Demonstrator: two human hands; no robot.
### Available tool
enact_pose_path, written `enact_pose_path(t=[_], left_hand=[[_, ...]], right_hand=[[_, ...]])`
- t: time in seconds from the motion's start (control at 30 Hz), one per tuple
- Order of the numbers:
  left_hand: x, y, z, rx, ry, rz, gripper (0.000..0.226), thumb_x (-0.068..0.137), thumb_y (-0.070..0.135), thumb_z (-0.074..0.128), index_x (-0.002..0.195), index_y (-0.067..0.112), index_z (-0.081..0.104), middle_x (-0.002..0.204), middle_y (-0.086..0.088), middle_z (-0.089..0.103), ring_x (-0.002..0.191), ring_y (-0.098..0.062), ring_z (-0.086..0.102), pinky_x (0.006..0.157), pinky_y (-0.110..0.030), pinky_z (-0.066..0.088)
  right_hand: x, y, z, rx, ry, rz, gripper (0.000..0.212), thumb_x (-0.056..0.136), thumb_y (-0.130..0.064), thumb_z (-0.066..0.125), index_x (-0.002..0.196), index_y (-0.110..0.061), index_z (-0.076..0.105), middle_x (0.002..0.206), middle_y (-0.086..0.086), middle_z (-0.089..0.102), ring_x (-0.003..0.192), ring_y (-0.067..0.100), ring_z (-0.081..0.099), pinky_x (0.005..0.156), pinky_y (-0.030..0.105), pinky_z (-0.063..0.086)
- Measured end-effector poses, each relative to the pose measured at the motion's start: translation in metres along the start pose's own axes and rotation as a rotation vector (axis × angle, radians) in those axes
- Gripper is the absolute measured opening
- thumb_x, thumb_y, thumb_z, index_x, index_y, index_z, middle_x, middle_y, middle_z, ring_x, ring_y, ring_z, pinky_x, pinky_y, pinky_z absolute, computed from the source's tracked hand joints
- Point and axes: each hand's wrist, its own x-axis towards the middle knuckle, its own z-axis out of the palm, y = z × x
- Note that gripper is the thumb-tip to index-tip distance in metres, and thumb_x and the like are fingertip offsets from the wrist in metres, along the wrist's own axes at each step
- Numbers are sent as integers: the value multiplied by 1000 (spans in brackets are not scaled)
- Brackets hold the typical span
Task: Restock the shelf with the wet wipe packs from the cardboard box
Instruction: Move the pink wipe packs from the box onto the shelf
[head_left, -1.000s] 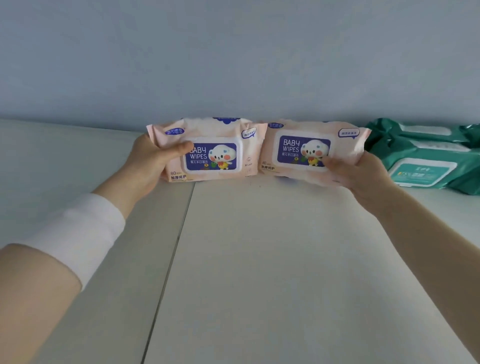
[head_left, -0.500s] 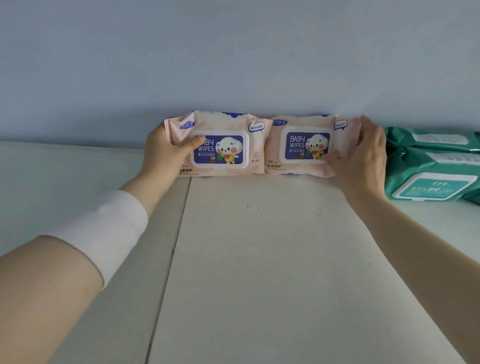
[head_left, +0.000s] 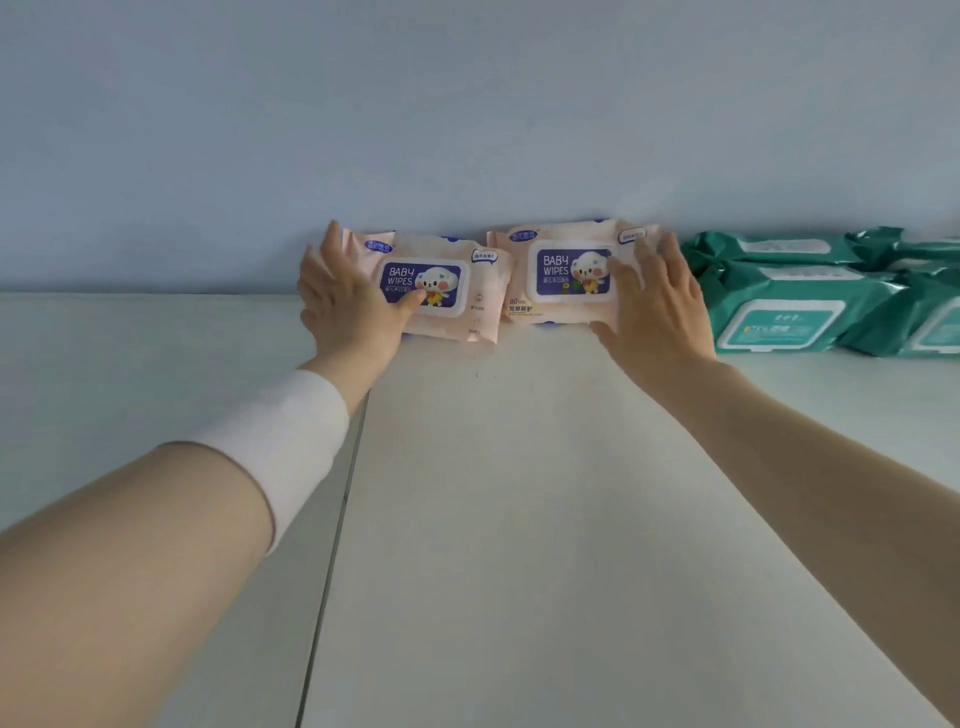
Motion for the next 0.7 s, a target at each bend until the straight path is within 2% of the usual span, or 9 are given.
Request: enact_pose_path(t=[0.07,0.17,0.27,0.4,0.57,0.7], left_hand=[[-20,8,-12,264,-114,198,90,79,38,69,147,16,14,155,-15,8,143,-32,10,111,-47,20],[-57,24,-27,616,-285,522,74,84,40,62,142,11,26,152,-16,19,140,-34,17,112,-48,20],[-106,40,-42,799,-451,649,64,88,42,54,139,10,33,144,-15,34,134,-33,29,111,-47,22],[-174,66,-61,932,-675,750,58,91,43,48,139,13,35,141,-15,40,130,-34,35,109,-47,23],[-256,124,-70,940,-762,900,56,91,46,48,136,14,40,137,-12,47,123,-34,45,102,-41,33],[-342,182,-54,927,-863,1025,57,90,49,48,136,16,40,137,-7,48,121,-31,49,101,-43,41]], right_hand=[[-27,-1,-12,-17,-74,-26,68,91,-35,53,147,-13,21,156,11,14,146,31,1,119,41,9],[-77,-1,-33,-26,-180,13,66,91,-36,53,146,-14,23,152,12,25,144,32,13,118,43,16],[-130,2,-51,-60,-310,71,66,93,-40,49,147,-16,21,152,13,25,144,31,16,117,42,19],[-201,19,-76,-84,-424,124,58,92,-42,48,141,-15,32,141,11,41,135,30,32,109,41,30],[-288,70,-115,-92,-504,246,58,93,-45,45,143,-19,33,143,6,40,132,27,38,105,40,37],[-366,136,-143,-108,-568,381,59,93,-48,43,144,-21,30,141,5,42,126,28,45,100,40,42]])
